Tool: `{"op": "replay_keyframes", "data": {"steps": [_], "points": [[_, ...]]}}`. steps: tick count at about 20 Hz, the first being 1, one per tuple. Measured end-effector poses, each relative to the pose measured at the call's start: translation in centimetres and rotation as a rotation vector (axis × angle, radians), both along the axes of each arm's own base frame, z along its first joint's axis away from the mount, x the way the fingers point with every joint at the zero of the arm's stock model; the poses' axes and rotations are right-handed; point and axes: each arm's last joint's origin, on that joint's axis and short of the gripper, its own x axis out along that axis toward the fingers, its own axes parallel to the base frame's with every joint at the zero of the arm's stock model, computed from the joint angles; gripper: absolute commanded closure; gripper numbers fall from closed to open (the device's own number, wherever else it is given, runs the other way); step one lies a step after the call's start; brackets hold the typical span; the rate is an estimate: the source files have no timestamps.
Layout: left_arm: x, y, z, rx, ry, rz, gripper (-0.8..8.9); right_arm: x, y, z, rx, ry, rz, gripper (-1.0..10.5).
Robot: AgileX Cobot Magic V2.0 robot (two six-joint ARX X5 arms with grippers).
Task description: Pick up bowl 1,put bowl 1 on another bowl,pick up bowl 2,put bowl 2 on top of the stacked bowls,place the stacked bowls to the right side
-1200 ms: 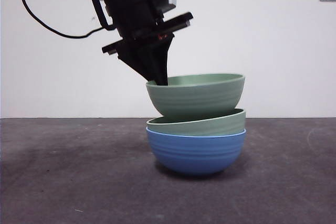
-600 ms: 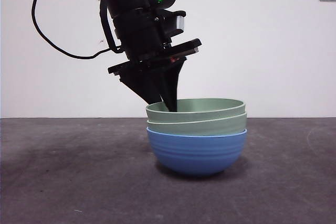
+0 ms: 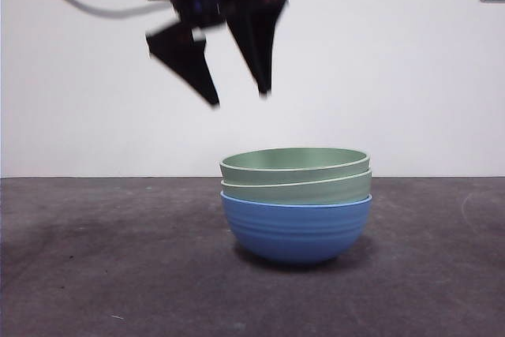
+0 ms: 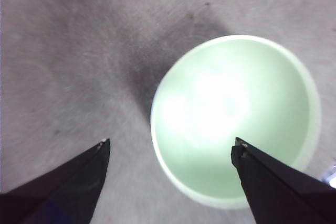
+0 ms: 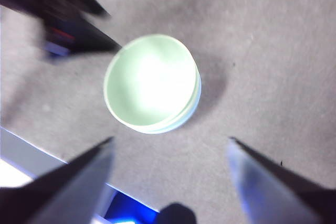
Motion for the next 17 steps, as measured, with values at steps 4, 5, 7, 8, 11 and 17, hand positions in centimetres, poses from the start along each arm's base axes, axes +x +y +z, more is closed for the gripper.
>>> {"op": "replay_keyframes", "data": {"steps": [4,5,7,8,11,17], "points": [[-2.6,2.1,6.6,-0.052,-0.079,-0.016,4.23,2.8,1.6,-1.3,-0.028,0.047,0.000,4.7],[-3.5,2.8,8.0,-0.067,-0.102,-0.020,4.24,3.5,2.1,-1.7,-0.033,0.055,0.000,4.7],[-5.6,4.5,10.6,-0.097,-0.146,-0.026,4.24,5.3,3.2,-2.9,-0.050,0.084,0.000,4.7],[-6.8,5.6,11.9,-0.118,-0.174,-0.027,4.24,6.3,3.8,-3.8,-0.061,0.108,-0.003,4.7],[-10.1,8.2,14.5,-0.172,-0.243,-0.027,4.28,9.1,5.4,-6.8,-0.111,0.202,-0.009,4.7],[-14.2,11.5,16.8,-0.227,-0.313,-0.026,4.28,12.3,7.3,-11.9,-0.174,0.327,-0.021,4.7]]}}
